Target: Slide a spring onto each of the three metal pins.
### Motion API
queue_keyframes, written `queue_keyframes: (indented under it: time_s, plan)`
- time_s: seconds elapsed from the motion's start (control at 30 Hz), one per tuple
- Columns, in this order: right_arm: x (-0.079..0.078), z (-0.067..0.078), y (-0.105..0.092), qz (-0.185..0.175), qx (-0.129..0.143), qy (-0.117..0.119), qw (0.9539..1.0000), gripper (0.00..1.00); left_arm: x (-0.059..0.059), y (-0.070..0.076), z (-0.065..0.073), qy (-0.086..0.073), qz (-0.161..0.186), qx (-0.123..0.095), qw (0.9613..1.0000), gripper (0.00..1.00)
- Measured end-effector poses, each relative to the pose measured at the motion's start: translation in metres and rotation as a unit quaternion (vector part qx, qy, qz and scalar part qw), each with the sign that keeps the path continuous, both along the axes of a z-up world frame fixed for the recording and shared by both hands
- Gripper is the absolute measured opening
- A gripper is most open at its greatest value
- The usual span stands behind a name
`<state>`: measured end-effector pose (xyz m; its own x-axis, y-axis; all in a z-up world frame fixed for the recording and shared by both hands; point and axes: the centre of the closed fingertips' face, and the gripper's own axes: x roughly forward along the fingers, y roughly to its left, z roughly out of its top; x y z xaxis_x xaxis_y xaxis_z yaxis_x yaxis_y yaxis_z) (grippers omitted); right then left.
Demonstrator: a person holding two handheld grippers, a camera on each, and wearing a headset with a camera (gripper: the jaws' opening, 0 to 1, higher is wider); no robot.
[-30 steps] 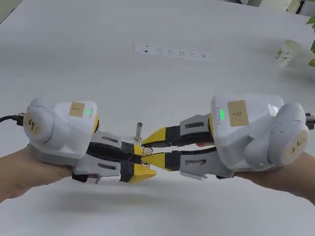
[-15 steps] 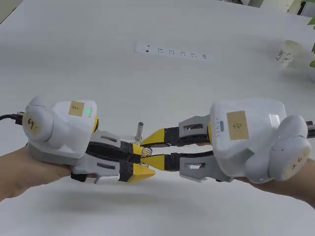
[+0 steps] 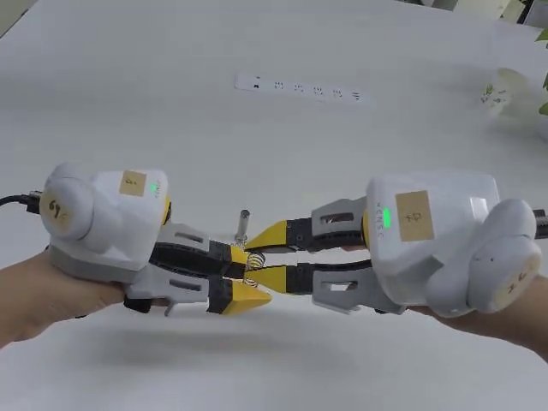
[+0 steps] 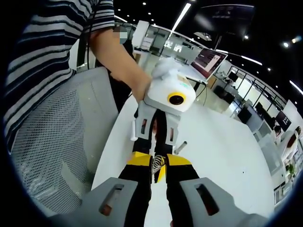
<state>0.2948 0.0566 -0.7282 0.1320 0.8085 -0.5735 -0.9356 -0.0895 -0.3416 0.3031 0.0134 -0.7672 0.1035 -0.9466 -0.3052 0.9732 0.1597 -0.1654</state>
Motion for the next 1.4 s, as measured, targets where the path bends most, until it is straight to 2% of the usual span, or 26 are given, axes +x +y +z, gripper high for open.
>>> queue_keyframes:
  time_s: [0.2, 0.33, 0.73, 0.93, 1.07, 1.27, 1.4]
  plan:
    - [0.002, -0.001, -0.002, 0.000, -0.006, -0.010, 0.9999, 0.08, 0.002, 0.000, -0.002, 0.002, 0.004, 0.003, 1.0000, 0.10]
    - [0.002, -0.002, -0.002, 0.000, -0.008, -0.009, 0.9999, 0.08, 0.004, 0.002, -0.003, 0.005, 0.010, 0.007, 0.9999, 0.15]
    - [0.005, -0.002, 0.000, -0.002, -0.007, -0.013, 0.9999, 0.08, 0.010, 0.019, 0.000, 0.007, 0.028, 0.014, 0.9995, 0.25]
    - [0.006, -0.003, 0.000, -0.004, -0.008, -0.016, 0.9998, 0.08, 0.011, 0.021, 0.001, 0.005, 0.033, 0.014, 0.9993, 0.32]
    - [0.007, -0.005, -0.002, -0.006, -0.010, -0.015, 0.9998, 0.08, 0.010, 0.024, -0.002, 0.010, 0.034, 0.017, 0.9992, 0.36]
    - [0.010, -0.005, -0.004, -0.012, -0.011, -0.017, 0.9997, 0.08, 0.010, 0.035, -0.005, 0.009, 0.047, 0.024, 0.9986, 0.40]
    - [0.013, -0.004, -0.005, -0.017, -0.010, -0.018, 0.9997, 0.08, 0.012, 0.045, -0.004, 0.014, 0.061, 0.019, 0.9979, 0.43]
